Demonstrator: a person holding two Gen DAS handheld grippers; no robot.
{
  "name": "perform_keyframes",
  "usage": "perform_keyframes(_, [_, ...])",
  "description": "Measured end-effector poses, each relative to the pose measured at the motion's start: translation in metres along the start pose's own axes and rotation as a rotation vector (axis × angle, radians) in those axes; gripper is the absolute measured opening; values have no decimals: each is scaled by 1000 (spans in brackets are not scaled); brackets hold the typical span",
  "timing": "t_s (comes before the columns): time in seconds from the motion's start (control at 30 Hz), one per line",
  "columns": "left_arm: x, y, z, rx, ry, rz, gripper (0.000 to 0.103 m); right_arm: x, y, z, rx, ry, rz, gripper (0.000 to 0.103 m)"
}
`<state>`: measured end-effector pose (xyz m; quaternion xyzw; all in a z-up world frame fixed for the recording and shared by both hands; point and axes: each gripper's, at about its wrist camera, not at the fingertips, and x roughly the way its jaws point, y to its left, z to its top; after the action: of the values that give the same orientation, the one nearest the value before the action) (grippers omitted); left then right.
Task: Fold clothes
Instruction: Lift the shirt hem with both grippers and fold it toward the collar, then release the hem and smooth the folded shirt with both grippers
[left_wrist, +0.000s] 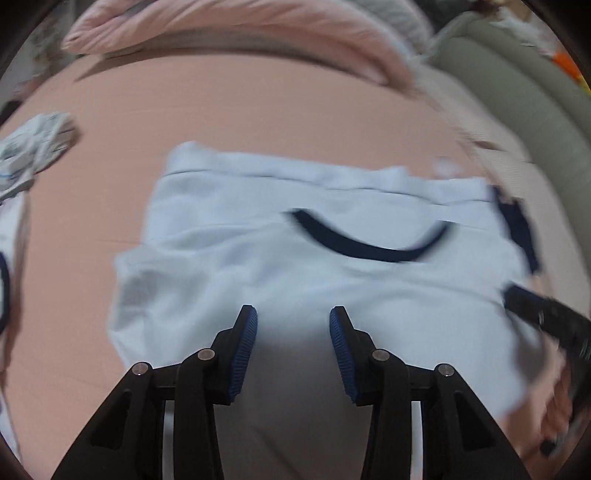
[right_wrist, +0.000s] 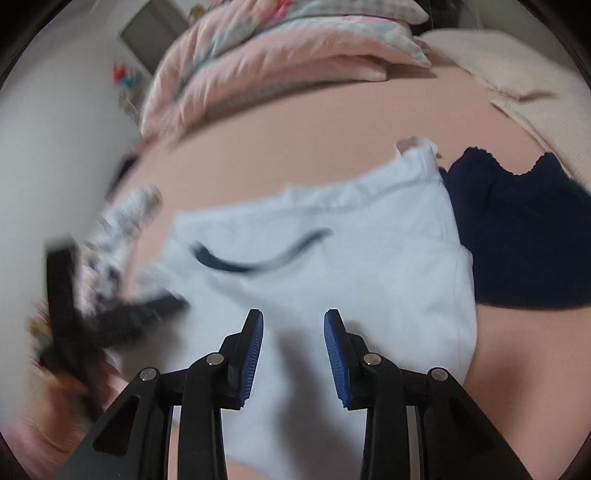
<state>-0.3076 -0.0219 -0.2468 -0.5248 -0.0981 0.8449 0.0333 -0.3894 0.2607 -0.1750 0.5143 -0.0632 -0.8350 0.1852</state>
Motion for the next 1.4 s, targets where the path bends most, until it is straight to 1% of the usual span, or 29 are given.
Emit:
perform_keyframes(0.03, [0,4,3,-19,-4,8,38,9,-7,-5,9,17,-65,32])
perform_keyframes(0.07, [-7,5,4,-36,-14,-6,38,11,-20,-7,56,20,-91,27])
perform_keyframes(0.1, [-18,3,3,-38,-36,-41,38,5,-31,-8,110,4,-75,26])
perform_keyframes(0.13, [-30,-5,-3,-10,-61,-65,38,-3,-33,-10,124,-19,-67,26])
perform_keyframes(0.17, [-42,-14,-9,24,-86,-86,38,-15,-27,-12,102,-49,-67,29])
perform_keyframes(0.2, [-48,-25,-19,64,-95,-85,38,-27,-21,-14,80,-78,-66,29])
perform_keyframes(0.27, [-54,-45,-39,137,-104,-69,38,-44,-6,-22,29,-117,-56,29])
perform_keyframes(0.33, [-47,-59,-54,213,-110,-21,38,-43,17,-38,-36,-87,-31,29])
perform_keyframes(0.37, [-41,-64,-61,252,-108,4,38,-36,27,-48,-64,-57,-42,29])
perform_keyframes(0.4, [-35,-68,-68,290,-106,30,38,-29,31,-58,-85,-28,-74,29])
perform_keyframes(0.43, [-29,-64,-71,308,-87,35,38,-22,32,-67,-101,-3,-117,29])
perform_keyframes(0.47, [-30,-54,-73,300,-71,36,38,-18,28,-75,-99,11,-133,29])
perform_keyframes(0.53, [-35,-30,-75,275,-40,38,38,-26,7,-81,-45,8,-91,29])
perform_keyframes(0.57, [-38,-18,-75,260,-34,58,38,-32,-1,-82,-26,3,-93,29])
perform_keyframes(0.6, [-41,-7,-75,244,-30,81,38,-38,-8,-84,-25,-5,-142,29])
perform_keyframes(0.63, [-46,7,-75,219,-24,93,38,-43,-17,-90,-31,-13,-219,29])
perform_keyframes(0.67, [-49,15,-76,200,-20,87,38,-46,-28,-97,-24,-10,-273,30])
perform_keyframes(0.7, [-52,21,-76,183,-17,77,38,-47,-43,-102,14,5,-264,32])
perform_keyframes(0.73, [-55,27,-77,166,-14,66,37,-51,-55,-105,68,6,-227,34])
perform_keyframes(0.77, [-58,34,-77,148,-11,56,37,-56,-61,-105,101,-6,-214,34])
perform_keyframes(0.8, [-64,33,-78,142,-25,66,37,-62,-61,-105,94,-25,-239,34])
perform_keyframes(0.87, [-75,27,-79,129,-57,43,37,-70,-48,-107,13,-59,-341,34])
perform_keyframes(0.93, [-86,20,-80,115,-89,15,37,-74,-36,-109,-39,-74,-403,34])
perform_keyframes(0.97, [-87,13,-80,129,-94,5,37,-76,-31,-111,-46,-84,-402,34])
perform_keyframes(1.07, [-84,-7,-82,182,-94,-2,37,-78,-10,-113,-74,-109,-322,34])
perform_keyframes(1.17, [-75,-26,-84,236,-88,5,37,-70,25,-113,-171,-130,-254,34])
perform_keyframes(1.27, [-65,-35,-91,267,-67,22,37,-50,50,-116,-264,-96,-253,34])
perform_keyframes(1.33, [-60,-33,-97,273,-54,30,38,-40,52,-117,-273,-70,-266,34])
perform_keyframes(1.4, [-59,-27,-101,272,-51,31,38,-37,45,-117,-260,-62,-247,34])
